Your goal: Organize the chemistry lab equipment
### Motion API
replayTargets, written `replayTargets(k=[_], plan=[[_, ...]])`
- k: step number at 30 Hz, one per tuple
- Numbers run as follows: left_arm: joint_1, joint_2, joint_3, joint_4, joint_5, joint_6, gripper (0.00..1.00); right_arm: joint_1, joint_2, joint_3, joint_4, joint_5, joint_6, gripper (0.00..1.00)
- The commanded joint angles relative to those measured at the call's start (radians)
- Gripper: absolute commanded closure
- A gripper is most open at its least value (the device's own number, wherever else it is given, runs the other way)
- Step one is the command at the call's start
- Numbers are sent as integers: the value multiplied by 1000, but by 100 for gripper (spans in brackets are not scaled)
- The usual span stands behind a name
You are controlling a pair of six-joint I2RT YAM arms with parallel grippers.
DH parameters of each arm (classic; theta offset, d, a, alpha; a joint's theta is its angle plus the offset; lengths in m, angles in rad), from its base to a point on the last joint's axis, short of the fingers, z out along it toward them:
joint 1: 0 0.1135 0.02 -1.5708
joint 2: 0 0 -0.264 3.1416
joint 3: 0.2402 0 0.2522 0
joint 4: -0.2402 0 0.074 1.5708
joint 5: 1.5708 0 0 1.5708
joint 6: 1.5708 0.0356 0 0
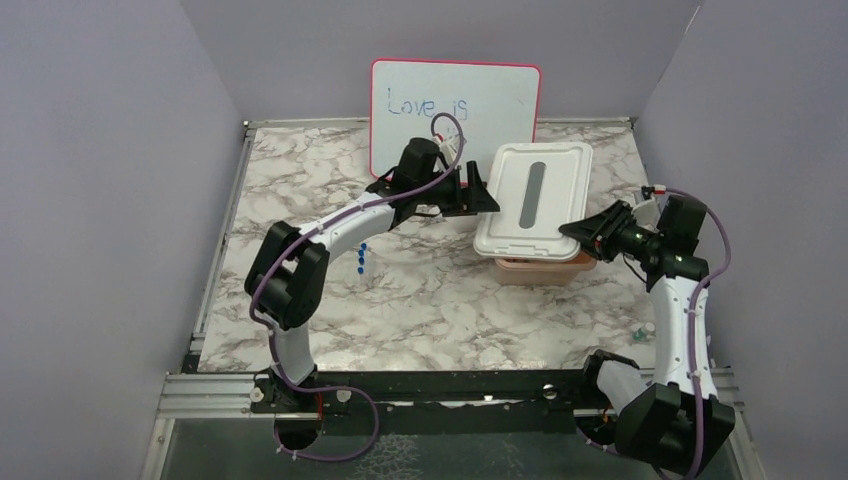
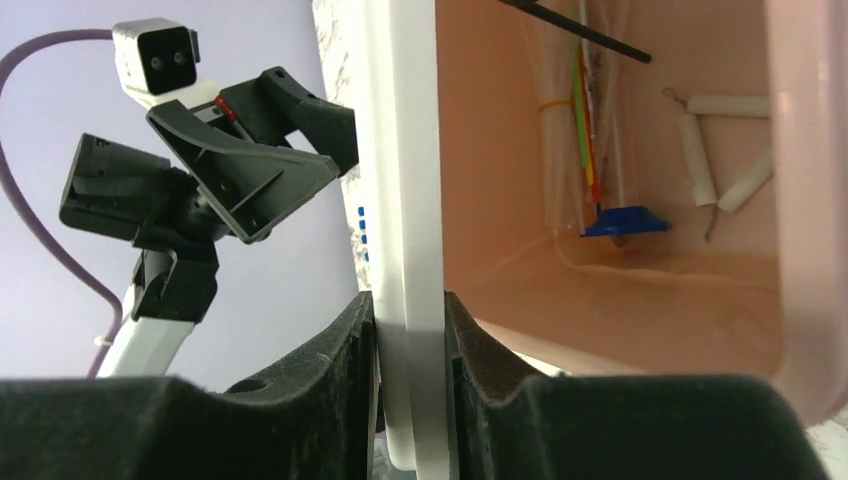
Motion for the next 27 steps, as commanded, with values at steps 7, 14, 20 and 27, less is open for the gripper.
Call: replayTargets(k=[7, 14, 20, 27], plan=[[-37, 40, 24, 33, 23, 14, 26, -17, -12, 19, -110, 281, -85, 66], [-54, 40, 26, 32, 45, 6, 38, -18, -38, 27, -126, 465, -125, 57], [-56, 45, 26, 13, 38, 5, 44, -18, -46, 54, -127, 586, -185, 49], [-58, 39, 29, -36, -7, 42, 44, -18, -19, 52, -81, 656, -266, 41]])
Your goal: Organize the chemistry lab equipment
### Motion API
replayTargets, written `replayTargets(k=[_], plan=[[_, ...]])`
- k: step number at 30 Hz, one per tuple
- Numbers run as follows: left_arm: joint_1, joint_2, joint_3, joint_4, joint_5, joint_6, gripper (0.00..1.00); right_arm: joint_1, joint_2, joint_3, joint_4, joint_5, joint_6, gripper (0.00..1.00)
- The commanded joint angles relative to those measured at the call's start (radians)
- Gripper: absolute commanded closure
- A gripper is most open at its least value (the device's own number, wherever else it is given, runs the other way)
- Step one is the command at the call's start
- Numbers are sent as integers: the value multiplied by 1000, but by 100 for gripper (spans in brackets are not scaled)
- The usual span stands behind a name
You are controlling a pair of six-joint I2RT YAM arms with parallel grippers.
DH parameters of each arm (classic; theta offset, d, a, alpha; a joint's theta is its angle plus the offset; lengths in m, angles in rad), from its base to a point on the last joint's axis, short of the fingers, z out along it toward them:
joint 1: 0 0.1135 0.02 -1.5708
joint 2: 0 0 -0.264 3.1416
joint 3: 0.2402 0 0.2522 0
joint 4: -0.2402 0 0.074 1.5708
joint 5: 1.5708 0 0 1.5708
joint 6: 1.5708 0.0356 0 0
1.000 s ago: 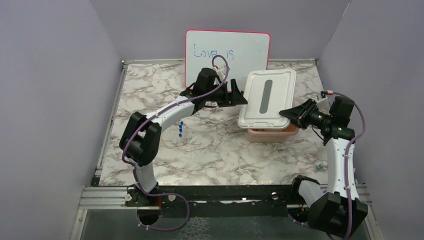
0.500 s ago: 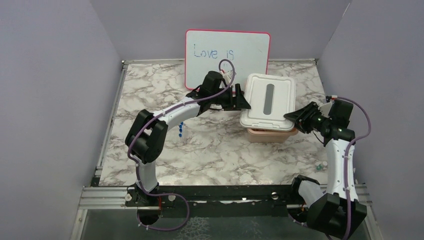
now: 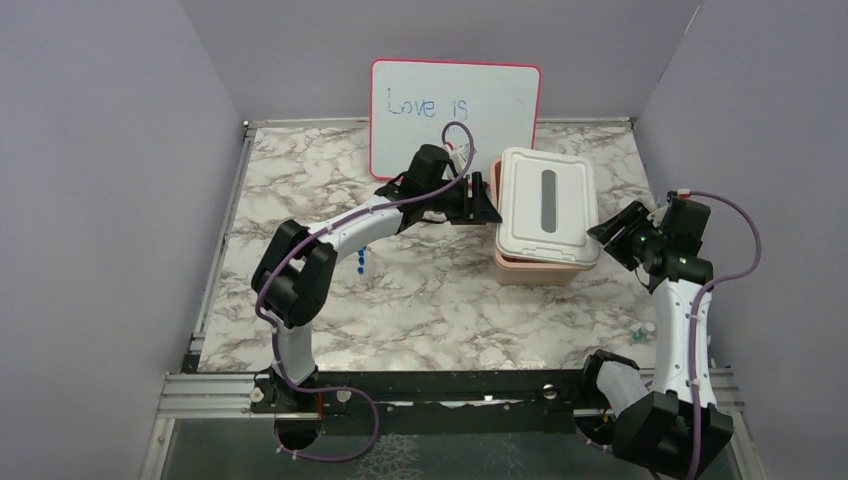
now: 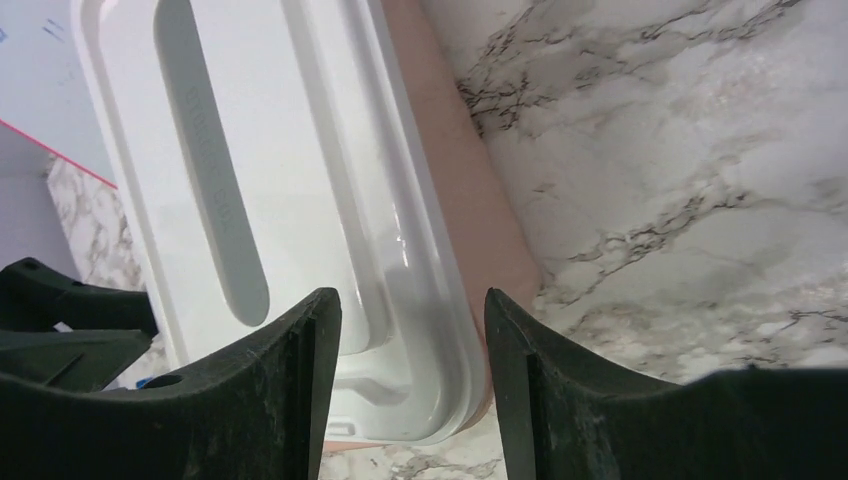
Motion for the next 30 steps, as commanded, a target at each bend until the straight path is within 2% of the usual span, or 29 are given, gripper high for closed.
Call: replayTargets(k=[1, 5, 14, 22, 25, 30], plan=[[-6, -3, 21, -33, -29, 42, 44, -7, 16, 29, 34, 98, -80, 40], [-5, -2, 24, -43, -33, 46, 44, -7, 60, 46, 59, 80, -107, 40], [-6, -16, 54, -72, -67, 64, 41, -3, 163, 68, 138, -31, -168, 53], [-6, -1, 132, -141, -127, 93, 39, 17, 239, 93, 199, -63, -227, 55], [-5, 7, 153, -159, -157, 102, 38, 36, 271, 106, 209, -66, -254, 60], [-6, 30, 176, -178, -173, 103, 36, 72, 281, 105, 231, -80, -307, 77]])
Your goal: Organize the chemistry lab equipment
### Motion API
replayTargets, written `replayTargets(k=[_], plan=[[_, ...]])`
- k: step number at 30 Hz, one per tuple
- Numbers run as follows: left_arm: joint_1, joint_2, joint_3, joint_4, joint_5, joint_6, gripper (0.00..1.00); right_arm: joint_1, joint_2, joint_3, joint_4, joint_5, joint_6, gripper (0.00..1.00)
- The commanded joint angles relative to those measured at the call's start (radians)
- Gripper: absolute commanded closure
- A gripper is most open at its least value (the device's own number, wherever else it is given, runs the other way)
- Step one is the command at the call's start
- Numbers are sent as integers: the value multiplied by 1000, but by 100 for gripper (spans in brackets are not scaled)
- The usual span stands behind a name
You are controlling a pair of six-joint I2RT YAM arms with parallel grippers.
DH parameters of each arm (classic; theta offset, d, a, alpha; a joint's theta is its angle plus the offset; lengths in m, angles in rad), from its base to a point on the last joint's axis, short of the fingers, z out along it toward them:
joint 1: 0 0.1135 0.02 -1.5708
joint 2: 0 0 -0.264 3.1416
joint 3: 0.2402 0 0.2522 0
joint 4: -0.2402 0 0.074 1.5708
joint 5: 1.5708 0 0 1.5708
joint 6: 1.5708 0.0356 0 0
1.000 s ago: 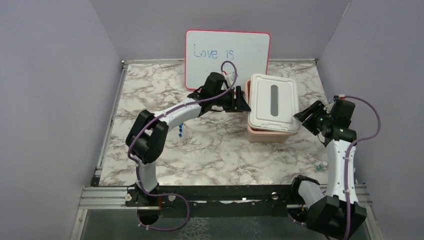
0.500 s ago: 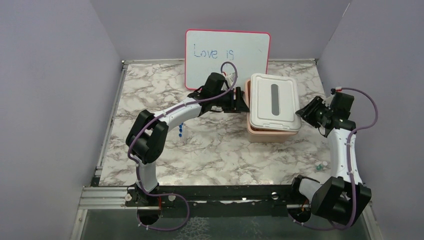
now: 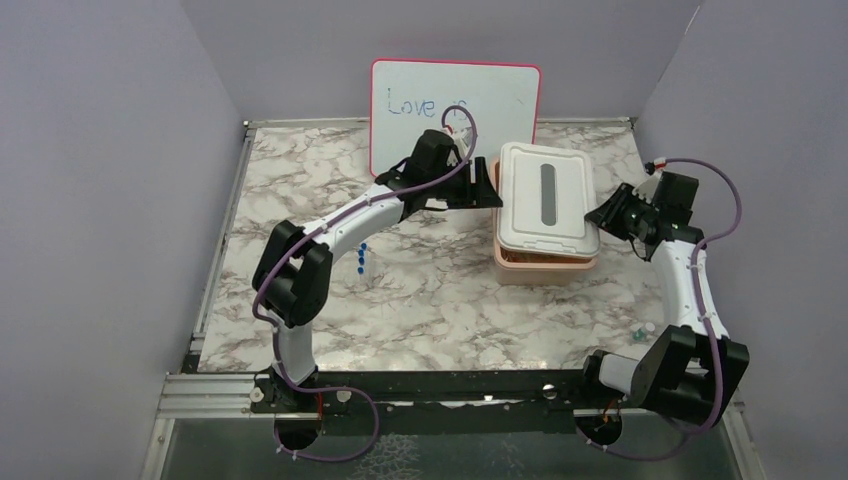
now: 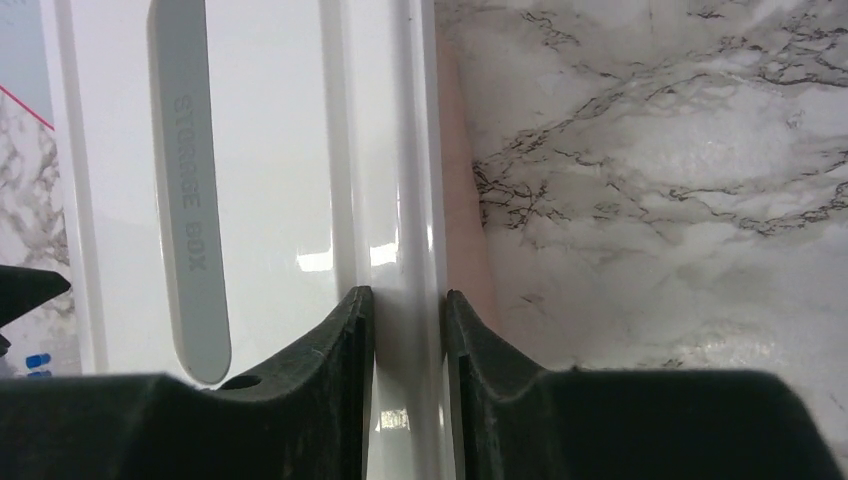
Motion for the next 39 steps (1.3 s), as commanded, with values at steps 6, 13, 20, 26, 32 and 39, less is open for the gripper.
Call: replayTargets(k=[6, 13, 20, 26, 32, 39], plan=[[-3, 51, 53, -33, -72, 7, 34, 74, -5, 17, 49, -2, -111, 90], [-7, 60, 38, -23, -31, -16, 34, 90, -24, 26, 25, 50, -142, 90], [-24, 29, -27, -21, -33, -24, 37, 111, -58, 22, -16, 65, -142, 82], [-36, -10, -81, -21, -24, -25, 39, 111, -99, 17, -71, 173, -100, 74], [-50, -54, -122, -21, -22, -22, 39, 111, -120, 5, -102, 206, -73, 64], [-54, -23, -90, -42, -29, 4, 38, 111, -127, -26, -96, 313, -27, 59]])
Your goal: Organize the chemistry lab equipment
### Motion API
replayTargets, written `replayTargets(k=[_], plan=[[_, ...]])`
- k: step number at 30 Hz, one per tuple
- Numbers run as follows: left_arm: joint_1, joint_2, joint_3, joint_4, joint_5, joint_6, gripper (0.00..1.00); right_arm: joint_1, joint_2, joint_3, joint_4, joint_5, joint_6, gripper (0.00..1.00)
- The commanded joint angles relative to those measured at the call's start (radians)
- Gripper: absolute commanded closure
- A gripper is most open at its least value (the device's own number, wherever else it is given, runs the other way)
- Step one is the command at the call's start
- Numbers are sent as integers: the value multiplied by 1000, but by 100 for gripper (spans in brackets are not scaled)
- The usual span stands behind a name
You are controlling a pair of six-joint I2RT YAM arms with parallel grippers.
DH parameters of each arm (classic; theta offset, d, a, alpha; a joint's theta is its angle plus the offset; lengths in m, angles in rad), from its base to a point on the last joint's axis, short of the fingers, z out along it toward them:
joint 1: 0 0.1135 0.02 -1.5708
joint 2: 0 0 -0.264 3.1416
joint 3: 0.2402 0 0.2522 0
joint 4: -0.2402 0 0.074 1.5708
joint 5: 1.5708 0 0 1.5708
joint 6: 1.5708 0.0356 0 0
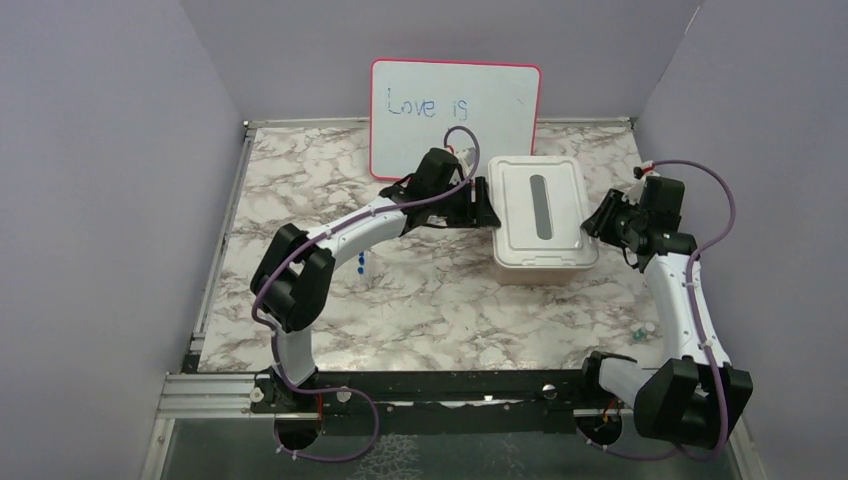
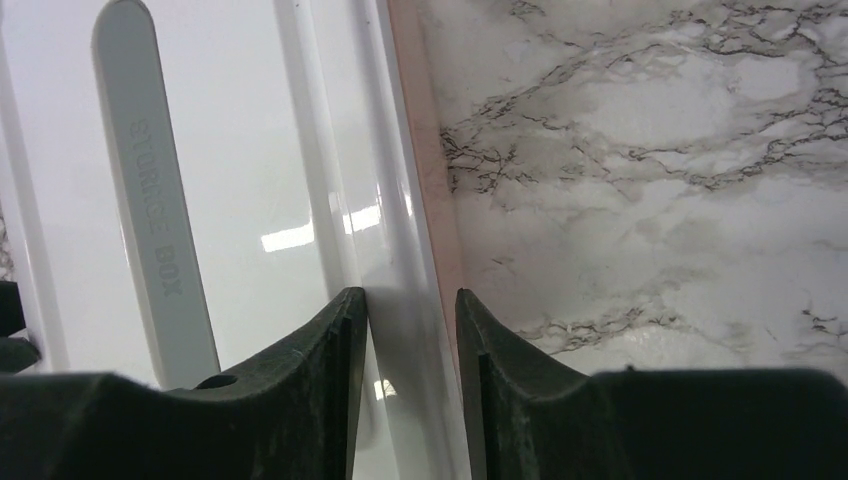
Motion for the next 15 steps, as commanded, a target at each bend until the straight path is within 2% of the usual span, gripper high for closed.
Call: replayTargets(k=[1, 3, 8, 15], plan=[[-12, 5, 29, -44, 12, 32, 38, -1, -9, -3, -19, 138, 35, 56], [-12, 13, 43, -47, 9, 36, 38, -1, 2, 2, -23, 149, 39, 53], [-11, 35, 77, -67, -18, 52, 38, -1, 32, -3, -17, 151, 48, 53], [-12, 78, 110, -94, -88, 69, 39, -1, 96, -18, -4, 96, 55, 61]])
